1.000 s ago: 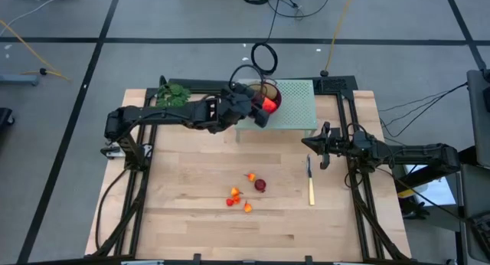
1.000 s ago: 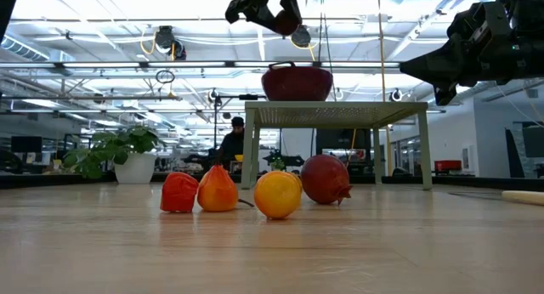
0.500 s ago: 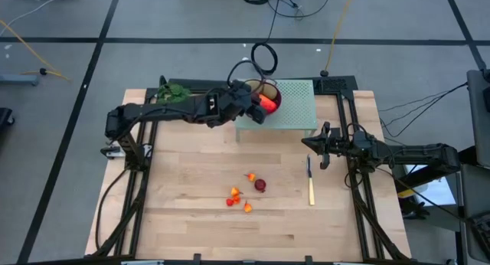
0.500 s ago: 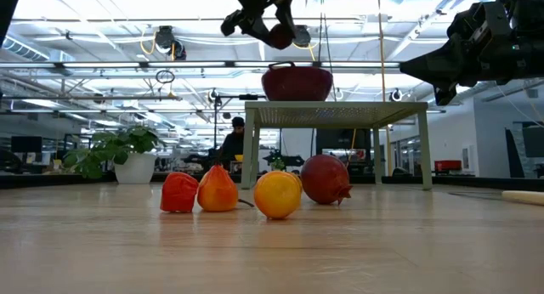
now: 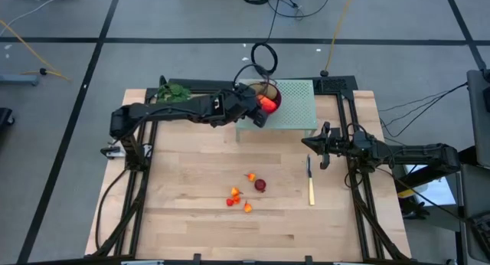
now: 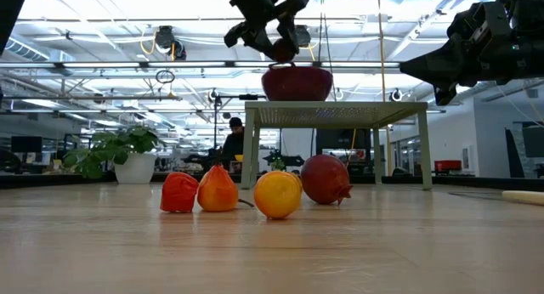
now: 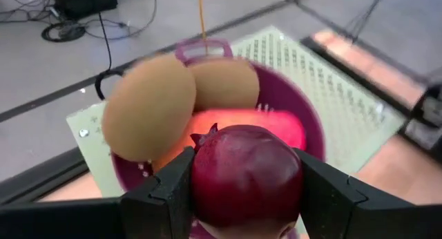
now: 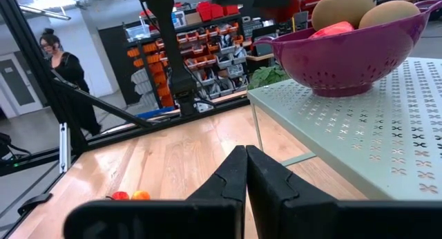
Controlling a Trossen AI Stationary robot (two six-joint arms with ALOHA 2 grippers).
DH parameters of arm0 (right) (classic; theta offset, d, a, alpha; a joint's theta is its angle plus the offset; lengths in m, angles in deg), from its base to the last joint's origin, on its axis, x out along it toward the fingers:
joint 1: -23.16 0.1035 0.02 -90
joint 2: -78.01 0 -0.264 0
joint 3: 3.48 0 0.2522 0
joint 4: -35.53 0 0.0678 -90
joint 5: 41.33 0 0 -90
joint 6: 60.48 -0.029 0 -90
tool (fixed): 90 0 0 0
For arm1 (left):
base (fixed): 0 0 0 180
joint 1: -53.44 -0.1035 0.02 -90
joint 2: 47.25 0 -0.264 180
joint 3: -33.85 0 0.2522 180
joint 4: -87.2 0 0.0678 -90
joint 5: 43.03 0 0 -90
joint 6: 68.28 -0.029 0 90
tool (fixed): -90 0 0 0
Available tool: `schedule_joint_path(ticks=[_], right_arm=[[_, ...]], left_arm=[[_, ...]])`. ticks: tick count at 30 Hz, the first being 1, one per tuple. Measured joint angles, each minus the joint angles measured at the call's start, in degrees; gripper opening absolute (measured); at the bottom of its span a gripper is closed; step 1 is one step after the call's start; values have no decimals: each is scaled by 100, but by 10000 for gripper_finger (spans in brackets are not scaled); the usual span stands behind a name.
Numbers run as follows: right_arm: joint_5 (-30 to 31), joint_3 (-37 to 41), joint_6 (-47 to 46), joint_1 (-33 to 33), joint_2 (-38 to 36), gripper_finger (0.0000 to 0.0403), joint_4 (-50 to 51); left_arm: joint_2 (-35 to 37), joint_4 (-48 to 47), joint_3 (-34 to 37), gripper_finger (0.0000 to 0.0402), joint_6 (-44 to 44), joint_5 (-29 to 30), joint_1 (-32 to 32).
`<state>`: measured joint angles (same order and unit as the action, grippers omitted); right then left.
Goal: Pick & Place Fruit
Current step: Put the pomegranate into the dark red colander on the shelf
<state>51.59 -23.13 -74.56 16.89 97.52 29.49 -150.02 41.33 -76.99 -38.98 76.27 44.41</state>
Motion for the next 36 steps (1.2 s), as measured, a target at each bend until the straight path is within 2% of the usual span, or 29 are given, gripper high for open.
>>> schedule_joint_path(ticks=[36], right_arm=[[-1, 1, -2, -1, 0, 4, -1]], left_arm=[[-113, -277, 0, 204, -635, -235, -107]])
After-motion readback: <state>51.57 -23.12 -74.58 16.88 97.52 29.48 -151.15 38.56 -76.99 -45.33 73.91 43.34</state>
